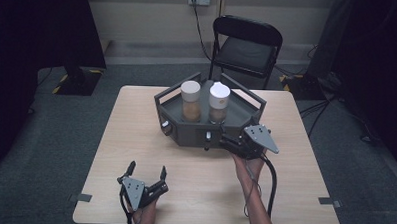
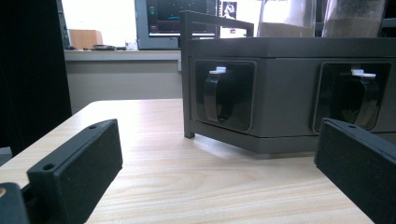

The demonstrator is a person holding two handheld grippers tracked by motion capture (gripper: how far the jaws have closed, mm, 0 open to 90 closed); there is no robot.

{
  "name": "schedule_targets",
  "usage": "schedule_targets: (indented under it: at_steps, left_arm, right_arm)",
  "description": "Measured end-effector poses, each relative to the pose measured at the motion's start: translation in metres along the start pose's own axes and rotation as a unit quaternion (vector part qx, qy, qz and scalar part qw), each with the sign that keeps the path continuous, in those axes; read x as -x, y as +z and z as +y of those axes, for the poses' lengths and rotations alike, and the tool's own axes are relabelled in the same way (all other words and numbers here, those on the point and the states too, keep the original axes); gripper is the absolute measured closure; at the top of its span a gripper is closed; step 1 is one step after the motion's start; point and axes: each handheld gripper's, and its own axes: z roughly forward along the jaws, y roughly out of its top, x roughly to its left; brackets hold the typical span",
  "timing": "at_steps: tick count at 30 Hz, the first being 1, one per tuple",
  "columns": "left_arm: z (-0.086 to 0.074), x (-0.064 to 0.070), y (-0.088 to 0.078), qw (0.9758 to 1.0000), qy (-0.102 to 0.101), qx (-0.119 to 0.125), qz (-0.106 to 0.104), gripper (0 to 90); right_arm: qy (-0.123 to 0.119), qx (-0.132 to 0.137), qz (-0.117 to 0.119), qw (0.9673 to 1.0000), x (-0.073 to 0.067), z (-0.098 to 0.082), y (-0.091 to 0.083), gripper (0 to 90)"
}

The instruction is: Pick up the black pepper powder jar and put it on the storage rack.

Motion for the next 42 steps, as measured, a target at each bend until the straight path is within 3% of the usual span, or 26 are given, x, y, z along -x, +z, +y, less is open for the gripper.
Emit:
schedule_targets:
  at_steps: [11, 25, 42]
  left_arm:
    - [0.0, 0.0, 0.0, 1.0, 0.0, 0.0, 0.0, 0.1]
    - [0.0, 0.0, 0.0, 1.0, 0.0, 0.0, 0.0, 0.1]
    - [0.0, 0.0, 0.0, 1.0, 0.0, 0.0, 0.0, 0.1]
  right_arm:
    - [-0.022, 0.016, -0.02, 0.9994, -0.006, -0.003, -0.021, 0.0]
    - [-0.029, 0.035, -0.021, 0.9987, -0.01, -0.016, -0.045, 0.1]
    - [-0.026, 0.026, -0.03, 0.9989, -0.009, -0.039, -0.065, 0.0]
